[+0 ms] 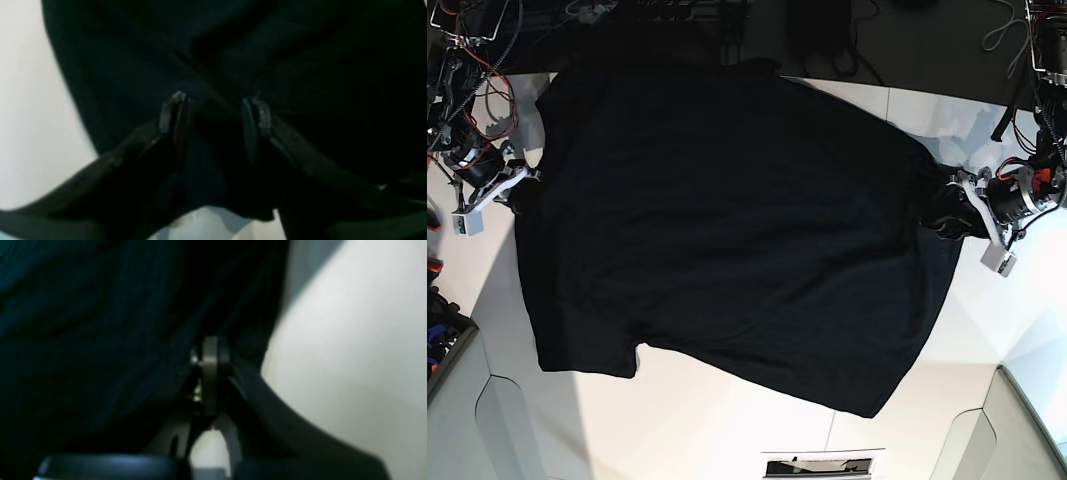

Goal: Layout the t-shirt on the table in an organized manner, then fold the t-shirt properly
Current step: 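Stretch the shirt between both grippers, pulling them apart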

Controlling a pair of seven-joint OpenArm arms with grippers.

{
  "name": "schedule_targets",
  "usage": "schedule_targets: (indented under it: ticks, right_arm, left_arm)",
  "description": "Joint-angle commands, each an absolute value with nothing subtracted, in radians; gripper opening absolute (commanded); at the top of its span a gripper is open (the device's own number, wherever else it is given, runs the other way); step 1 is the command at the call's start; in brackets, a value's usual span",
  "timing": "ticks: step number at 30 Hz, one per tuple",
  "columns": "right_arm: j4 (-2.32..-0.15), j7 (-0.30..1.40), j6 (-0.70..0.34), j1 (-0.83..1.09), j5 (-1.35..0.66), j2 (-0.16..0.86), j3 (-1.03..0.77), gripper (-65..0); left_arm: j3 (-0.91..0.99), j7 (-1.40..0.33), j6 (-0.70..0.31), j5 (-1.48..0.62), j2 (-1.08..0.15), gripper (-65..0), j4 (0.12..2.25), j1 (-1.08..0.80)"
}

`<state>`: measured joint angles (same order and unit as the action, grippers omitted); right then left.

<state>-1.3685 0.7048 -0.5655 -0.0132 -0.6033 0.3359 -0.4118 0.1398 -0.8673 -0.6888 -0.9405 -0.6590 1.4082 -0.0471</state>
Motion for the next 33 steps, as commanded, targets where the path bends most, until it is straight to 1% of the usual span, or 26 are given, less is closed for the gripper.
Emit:
schedule_targets:
  ticks: [1,3,7,11,13,15,18,22,26,30,33]
  right_arm:
    - [-1.392,0.698,-0.569,-0.027,-0.653,0.354,-0.417,-65.0]
    - [-1.418,0.724,-0.569,-0.027,-0.707,0.354,-0.417,-65.0]
    - [-1.533,0.749,-0.569,-0.023,-0.719,0.340,-0.417,-65.0]
    - [-1.611,0.789,-0.569,-0.022,-0.739,0.329,-0.416,-65.0]
    - [-1.608,0.794,-0.569,-0.021,-0.748,0.324,-0.416,-65.0]
    - [-1.596,0.802,-0.569,-0.020,-0.748,0.307,-0.416,-65.0]
    - [-1.556,0.805,-0.573,-0.009,-0.749,0.276,-0.398,-65.0]
    - [-1.528,0.806,-0.580,0.019,-0.734,0.245,-0.323,-65.0]
    - [-1.526,0.805,-0.576,0.031,-0.639,0.246,-0.240,-65.0]
    - [-1.497,0.775,-0.572,0.030,-0.561,0.253,-0.234,-65.0]
    - [-1.429,0.749,-0.571,0.016,-0.520,0.268,-0.234,-65.0]
  left_arm:
    - [0.168,-0.834,-0.698,-0.947,-0.682,-35.9,1.427,-0.033]
    - [0.208,-0.817,-0.698,-0.941,-0.682,-35.9,1.427,-0.033]
    - [0.303,-0.796,-0.698,-0.920,-0.682,-35.9,1.427,-0.033]
    - [0.321,-0.796,-0.698,-0.851,-0.682,-35.9,1.425,-0.042]
    - [0.312,-0.778,-0.698,-0.839,-0.682,-35.3,1.425,-0.056]
    - [0.308,-0.748,-0.698,-0.837,-0.682,-33.2,1.425,-0.072]
    - [0.307,-0.703,-0.698,-0.837,-0.676,-33.2,1.425,-0.096]
    - [0.307,-0.699,-0.698,-0.833,-0.642,-33.2,1.424,-0.100]
    - [0.307,-0.699,-0.698,-0.793,-0.615,-33.3,1.423,-0.100]
    - [0.307,-0.699,-0.698,-0.785,-0.616,-33.2,1.411,-0.100]
    - [0.307,-0.698,-0.698,-0.807,-0.615,-33.3,1.411,-0.099]
